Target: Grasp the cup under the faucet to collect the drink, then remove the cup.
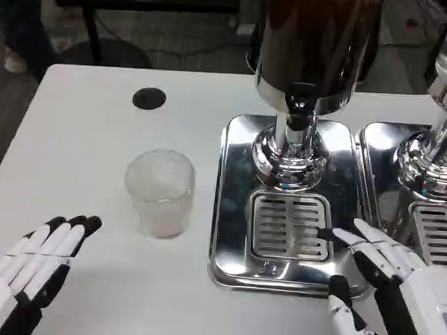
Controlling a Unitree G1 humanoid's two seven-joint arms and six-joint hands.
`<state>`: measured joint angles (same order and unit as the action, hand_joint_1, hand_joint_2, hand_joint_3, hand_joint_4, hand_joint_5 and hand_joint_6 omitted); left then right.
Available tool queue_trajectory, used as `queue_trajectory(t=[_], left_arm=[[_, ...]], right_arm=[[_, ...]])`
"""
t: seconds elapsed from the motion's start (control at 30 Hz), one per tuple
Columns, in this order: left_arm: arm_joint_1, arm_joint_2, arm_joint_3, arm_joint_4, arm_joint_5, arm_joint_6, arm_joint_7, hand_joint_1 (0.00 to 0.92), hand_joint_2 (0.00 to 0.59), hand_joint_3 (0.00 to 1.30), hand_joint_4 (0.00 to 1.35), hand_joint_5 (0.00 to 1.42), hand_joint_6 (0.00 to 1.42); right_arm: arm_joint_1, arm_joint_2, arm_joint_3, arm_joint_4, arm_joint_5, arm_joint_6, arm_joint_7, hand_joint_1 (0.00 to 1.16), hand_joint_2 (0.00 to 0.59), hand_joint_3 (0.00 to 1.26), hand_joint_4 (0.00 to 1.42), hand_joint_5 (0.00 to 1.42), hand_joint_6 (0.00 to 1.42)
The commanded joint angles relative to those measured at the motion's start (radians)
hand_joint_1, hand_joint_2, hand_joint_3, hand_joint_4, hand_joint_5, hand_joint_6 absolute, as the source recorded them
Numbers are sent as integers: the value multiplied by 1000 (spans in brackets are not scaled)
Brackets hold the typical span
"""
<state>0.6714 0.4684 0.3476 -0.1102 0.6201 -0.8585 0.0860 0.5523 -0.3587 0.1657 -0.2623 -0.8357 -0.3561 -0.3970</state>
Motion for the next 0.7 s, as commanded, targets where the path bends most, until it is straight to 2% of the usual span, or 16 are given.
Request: queue_trajectory(t=[0.03, 0.4, 0.7], left_arm=[[2, 13, 5, 3, -1, 6, 11, 0, 129, 17, 0, 2, 46], [1, 14, 4, 4, -1, 12, 10, 0, 129, 17, 0, 2, 44], [2, 18, 11, 20, -24, 17, 10, 0, 129, 17, 0, 0, 37]], right_arm=[[-4, -5, -7, 5, 13, -9, 5, 237, 535, 285, 142, 184, 230], [-9, -5, -5, 12, 20, -9, 3, 238, 535, 293, 142, 184, 231], [-16, 10, 6, 7, 28, -1, 14, 238, 535, 294, 142, 184, 231]])
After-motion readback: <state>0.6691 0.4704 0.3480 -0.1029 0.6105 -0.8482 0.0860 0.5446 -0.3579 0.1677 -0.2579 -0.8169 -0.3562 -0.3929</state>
